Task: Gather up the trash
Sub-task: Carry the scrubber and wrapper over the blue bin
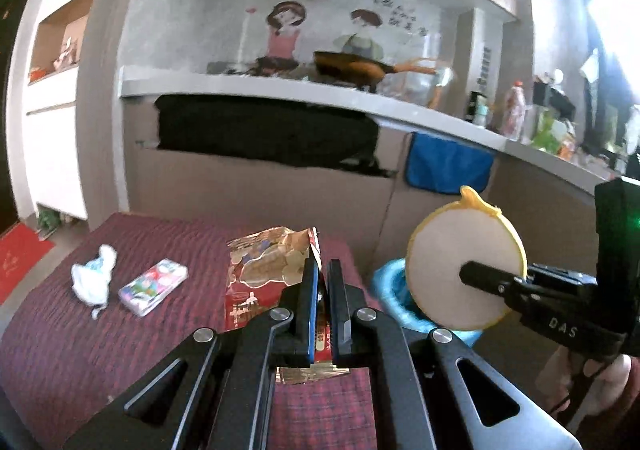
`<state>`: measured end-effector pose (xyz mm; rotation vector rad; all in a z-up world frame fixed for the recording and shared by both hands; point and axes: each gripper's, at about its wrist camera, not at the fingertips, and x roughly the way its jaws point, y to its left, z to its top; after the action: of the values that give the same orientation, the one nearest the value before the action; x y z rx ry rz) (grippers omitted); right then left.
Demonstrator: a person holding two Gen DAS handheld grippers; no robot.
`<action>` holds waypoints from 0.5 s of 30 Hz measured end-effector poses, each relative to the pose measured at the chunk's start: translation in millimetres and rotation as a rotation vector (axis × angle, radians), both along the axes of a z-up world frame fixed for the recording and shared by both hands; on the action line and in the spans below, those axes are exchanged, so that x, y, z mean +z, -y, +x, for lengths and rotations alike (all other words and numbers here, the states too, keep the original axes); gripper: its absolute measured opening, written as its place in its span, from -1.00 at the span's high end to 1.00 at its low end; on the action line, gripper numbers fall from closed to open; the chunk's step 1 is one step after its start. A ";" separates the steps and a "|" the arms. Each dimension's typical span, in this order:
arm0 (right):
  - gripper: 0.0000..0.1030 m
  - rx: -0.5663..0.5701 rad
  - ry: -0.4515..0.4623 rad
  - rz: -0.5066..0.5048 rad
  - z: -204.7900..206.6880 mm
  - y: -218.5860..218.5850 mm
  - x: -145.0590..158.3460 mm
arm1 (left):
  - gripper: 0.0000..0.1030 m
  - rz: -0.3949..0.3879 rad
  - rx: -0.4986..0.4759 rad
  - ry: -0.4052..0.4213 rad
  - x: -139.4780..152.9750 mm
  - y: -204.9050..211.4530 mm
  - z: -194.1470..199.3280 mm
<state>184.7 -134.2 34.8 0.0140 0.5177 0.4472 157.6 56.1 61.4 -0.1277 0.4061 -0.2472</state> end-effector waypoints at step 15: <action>0.74 -0.182 0.107 -0.021 -12.6 97.5 30.8 | 0.91 0.011 -0.136 0.046 15.1 106.4 21.6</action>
<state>172.1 -231.6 65.6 0.0164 0.4118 0.2624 179.2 -50.3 76.5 -0.0830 0.3710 -0.3810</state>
